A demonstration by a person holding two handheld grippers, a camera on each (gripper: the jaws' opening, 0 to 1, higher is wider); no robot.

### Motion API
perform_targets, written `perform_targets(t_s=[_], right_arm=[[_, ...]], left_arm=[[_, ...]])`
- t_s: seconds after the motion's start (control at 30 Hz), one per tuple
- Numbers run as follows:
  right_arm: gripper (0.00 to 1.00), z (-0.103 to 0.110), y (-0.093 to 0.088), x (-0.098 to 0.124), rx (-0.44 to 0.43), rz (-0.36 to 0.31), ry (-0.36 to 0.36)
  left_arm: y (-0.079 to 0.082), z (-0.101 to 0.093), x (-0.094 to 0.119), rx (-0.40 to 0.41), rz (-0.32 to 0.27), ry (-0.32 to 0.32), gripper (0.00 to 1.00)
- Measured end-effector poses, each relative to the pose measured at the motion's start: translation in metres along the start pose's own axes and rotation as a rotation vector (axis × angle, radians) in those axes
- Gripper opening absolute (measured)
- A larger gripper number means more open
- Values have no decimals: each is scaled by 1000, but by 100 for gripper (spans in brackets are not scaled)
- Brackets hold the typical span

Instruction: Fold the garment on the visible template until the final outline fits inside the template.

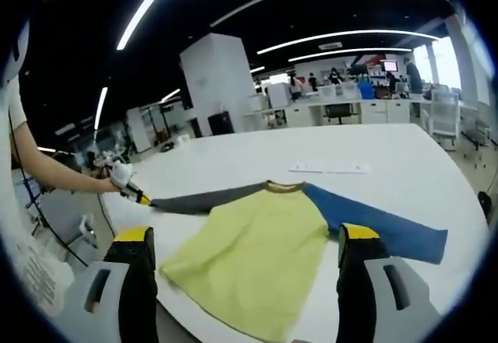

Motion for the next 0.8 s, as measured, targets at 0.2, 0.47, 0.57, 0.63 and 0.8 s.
perform_targets(t_s=[0.2, 0.47, 0.57, 0.63, 0.8], right_arm=[[97, 0, -1, 1, 2, 6, 0], [97, -1, -3, 2, -3, 7, -7], [97, -1, -3, 2, -4, 7, -6], [97, -1, -3, 2, -5, 6, -6], [97, -1, -3, 2, -6, 5, -3]], left_arm=[[-12, 0, -10, 18, 40, -6, 0], [-13, 3, -13, 45, 78, 27, 0], [-13, 3, -14, 39, 93, 34, 0], [-13, 3, -13, 42, 116, 48, 4], [-19, 7, -6, 88, 127, 94, 23]])
Point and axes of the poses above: the point that each gripper's makers call its tool centre point, and the gripper's own axes: x roughly backward along the fingers, z roughly to its left, y roughly out of its top, the point moved 9 cm from there along x, roughly backward along the fingers, and after that the axes turned 6 degrees about -z, right-handed, at the moved point
